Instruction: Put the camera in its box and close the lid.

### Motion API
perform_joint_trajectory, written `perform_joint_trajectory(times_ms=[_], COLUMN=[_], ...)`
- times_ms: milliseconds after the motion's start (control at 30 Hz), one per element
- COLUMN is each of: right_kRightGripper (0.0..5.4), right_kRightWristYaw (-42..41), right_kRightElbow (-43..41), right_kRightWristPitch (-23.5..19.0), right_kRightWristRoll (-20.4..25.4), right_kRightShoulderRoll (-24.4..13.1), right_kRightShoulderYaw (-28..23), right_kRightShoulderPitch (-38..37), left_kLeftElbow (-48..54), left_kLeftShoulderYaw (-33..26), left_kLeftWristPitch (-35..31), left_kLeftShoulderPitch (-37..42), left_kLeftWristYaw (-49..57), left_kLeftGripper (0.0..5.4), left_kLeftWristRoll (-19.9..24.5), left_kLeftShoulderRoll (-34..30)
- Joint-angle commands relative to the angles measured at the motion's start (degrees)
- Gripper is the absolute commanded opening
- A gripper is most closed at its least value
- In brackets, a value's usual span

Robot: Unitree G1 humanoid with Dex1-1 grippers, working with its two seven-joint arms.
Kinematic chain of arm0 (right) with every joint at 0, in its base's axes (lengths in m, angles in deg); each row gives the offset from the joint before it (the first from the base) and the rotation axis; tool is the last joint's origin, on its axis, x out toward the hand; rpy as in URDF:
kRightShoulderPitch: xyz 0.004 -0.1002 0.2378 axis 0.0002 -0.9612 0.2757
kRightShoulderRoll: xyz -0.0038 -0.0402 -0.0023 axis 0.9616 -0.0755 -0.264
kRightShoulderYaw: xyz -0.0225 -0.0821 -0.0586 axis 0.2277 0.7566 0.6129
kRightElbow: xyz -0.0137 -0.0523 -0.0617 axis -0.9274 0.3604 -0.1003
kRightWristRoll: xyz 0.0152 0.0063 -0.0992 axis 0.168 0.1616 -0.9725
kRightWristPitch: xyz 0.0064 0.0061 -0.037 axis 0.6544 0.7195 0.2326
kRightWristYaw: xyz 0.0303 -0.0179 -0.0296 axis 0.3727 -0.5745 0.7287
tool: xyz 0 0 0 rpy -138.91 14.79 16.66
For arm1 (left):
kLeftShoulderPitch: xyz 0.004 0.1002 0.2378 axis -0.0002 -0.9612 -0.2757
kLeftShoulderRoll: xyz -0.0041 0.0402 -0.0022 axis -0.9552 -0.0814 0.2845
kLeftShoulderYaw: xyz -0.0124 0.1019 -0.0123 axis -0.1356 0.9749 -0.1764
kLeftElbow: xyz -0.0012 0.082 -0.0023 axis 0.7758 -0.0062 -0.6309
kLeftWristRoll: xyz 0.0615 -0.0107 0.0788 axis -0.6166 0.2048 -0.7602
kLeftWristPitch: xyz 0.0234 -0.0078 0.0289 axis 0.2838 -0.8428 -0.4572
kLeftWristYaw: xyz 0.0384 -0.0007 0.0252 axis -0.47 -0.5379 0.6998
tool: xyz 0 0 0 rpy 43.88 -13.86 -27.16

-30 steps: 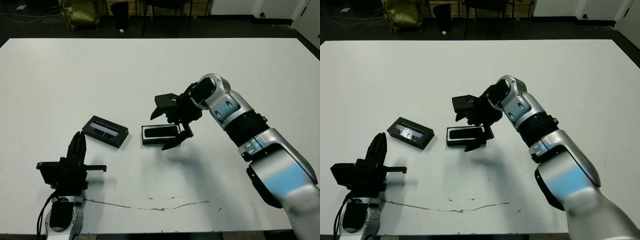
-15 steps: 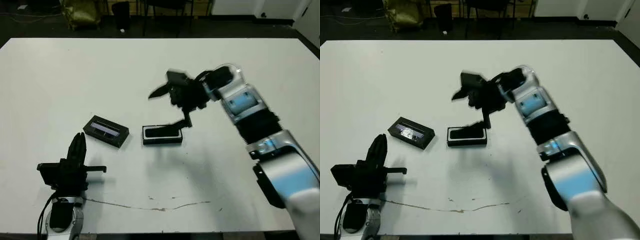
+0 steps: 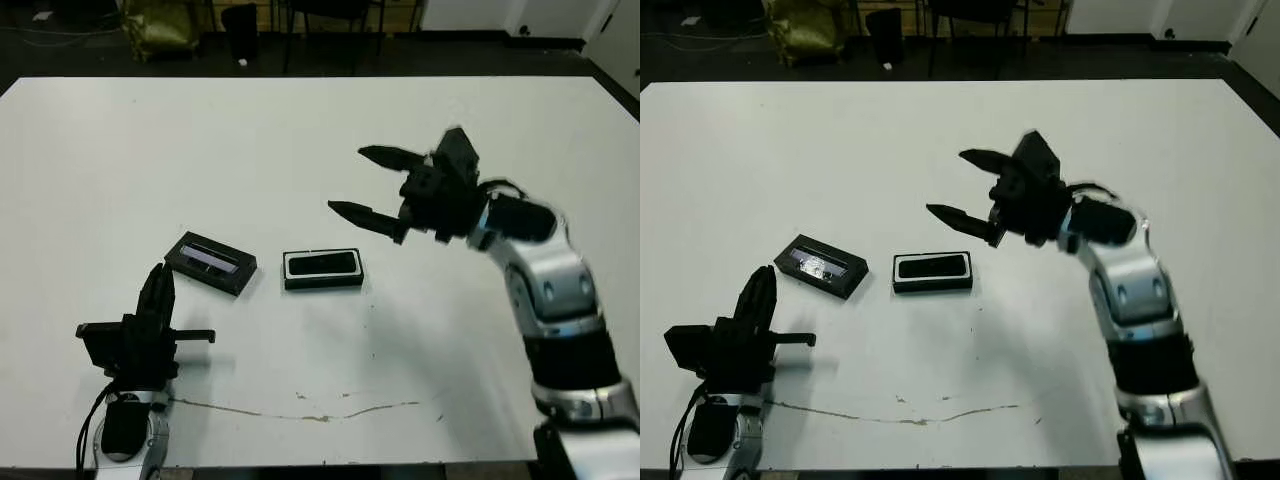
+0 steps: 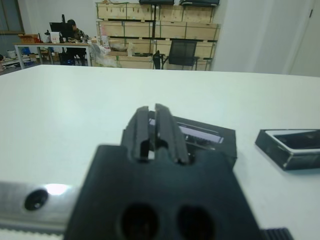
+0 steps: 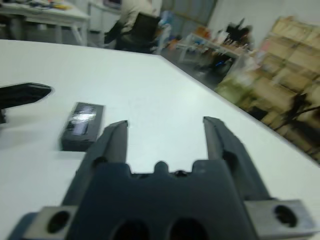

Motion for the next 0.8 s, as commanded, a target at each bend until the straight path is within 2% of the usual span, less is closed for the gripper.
perform_joint_trajectory(times_ms=[33, 267, 367, 500, 800], right_kRightGripper=[2.26, 0.65, 0.01, 0.01, 0.01], right_kRightWristYaw=[4.9, 13.3, 15.8, 19.6, 23.3], right_kRightElbow=[1.9, 7.9, 8.9, 8.7, 8.0], right_kRightWristPitch=[6.7, 15.7, 16.9, 16.3, 8.8], right_kRightWristRoll=[-5.4, -12.2, -14.1, -17.4, -22.3], right_kRightShoulderRoll=[-0.4, 1.1, 1.8, 2.8, 4.3], right_kRightShoulderYaw=[2.5, 6.4, 7.7, 9.2, 11.3], right_kRightShoulderPitch=[-3.7, -6.3, -6.7, -7.7, -8.5], left_kLeftElbow=[-1.7, -3.7, -3.8, -1.2, -2.2], left_kLeftShoulderYaw=[-0.4, -0.6, -0.7, -0.3, -0.4], left_kLeftWristPitch=[0.6, 3.1, 3.3, -0.1, 1.1], left_kLeftShoulderPitch=[-0.1, 0.6, 0.7, -0.5, -0.3], left_kLeftWristYaw=[-0.5, -0.9, -1.1, -0.5, -0.6], left_kLeftGripper=[0.00, 0.00, 0.00, 0.00, 0.00], left_kLeftWristRoll=[0.2, -0.7, -0.1, 0.1, -0.6], left_kLeftShoulderRoll=[-0.6, -1.0, -0.8, -0.3, -0.4])
